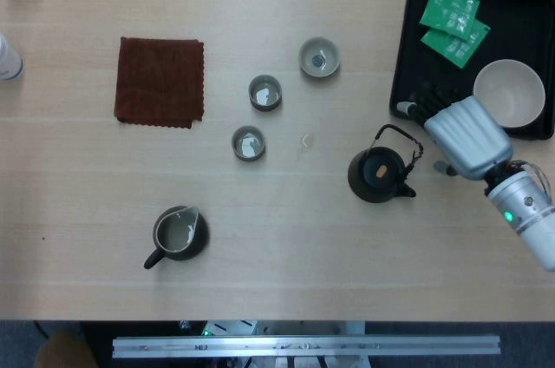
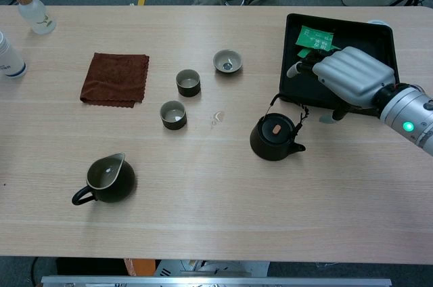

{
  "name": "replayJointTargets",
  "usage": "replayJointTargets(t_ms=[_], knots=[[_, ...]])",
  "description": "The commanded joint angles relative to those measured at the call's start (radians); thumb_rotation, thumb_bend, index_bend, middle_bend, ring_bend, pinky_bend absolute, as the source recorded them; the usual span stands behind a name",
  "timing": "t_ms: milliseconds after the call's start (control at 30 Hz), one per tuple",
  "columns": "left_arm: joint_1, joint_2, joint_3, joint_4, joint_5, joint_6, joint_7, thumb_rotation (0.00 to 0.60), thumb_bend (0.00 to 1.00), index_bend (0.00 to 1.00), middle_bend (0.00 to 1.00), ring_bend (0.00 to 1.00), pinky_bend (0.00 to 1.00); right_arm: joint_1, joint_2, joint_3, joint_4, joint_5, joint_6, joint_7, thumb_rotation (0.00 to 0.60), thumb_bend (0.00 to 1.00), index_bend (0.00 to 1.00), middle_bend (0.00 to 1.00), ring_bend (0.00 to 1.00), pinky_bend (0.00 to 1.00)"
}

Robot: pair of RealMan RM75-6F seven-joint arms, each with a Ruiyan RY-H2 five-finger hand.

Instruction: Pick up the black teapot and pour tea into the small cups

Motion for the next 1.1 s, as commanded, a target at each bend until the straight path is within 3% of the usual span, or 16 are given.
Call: replayJointTargets(t_ms=[33, 533, 1100], knots=[[0.002, 0.0, 0.001, 0.003, -0.001, 0.001, -0.003, 0.599, 0.3, 0.16, 0.12, 0.11, 0.13, 0.017, -0.026, -0.005, 0.024, 0.013, -0.007, -0.021, 0.6, 0.0, 0.21, 0.22, 0.13, 0.26], [0.009, 0.001, 0.004, 0.017, -0.003, 0.0, -0.027, 0.6, 0.3, 0.16, 0.12, 0.11, 0.13, 0.1, -0.148, 0.002, 0.139, 0.079, -0.027, -0.115, 0.6, 0.0, 0.21, 0.22, 0.13, 0.26], [0.024, 0.004, 0.001, 0.032, -0.012, 0.016, -0.042, 0.6, 0.3, 0.16, 0.12, 0.11, 0.13, 0.212, -0.281, 0.064, 0.24, 0.119, -0.02, -0.17, 0.6, 0.0, 0.21, 0.22, 0.13, 0.26]])
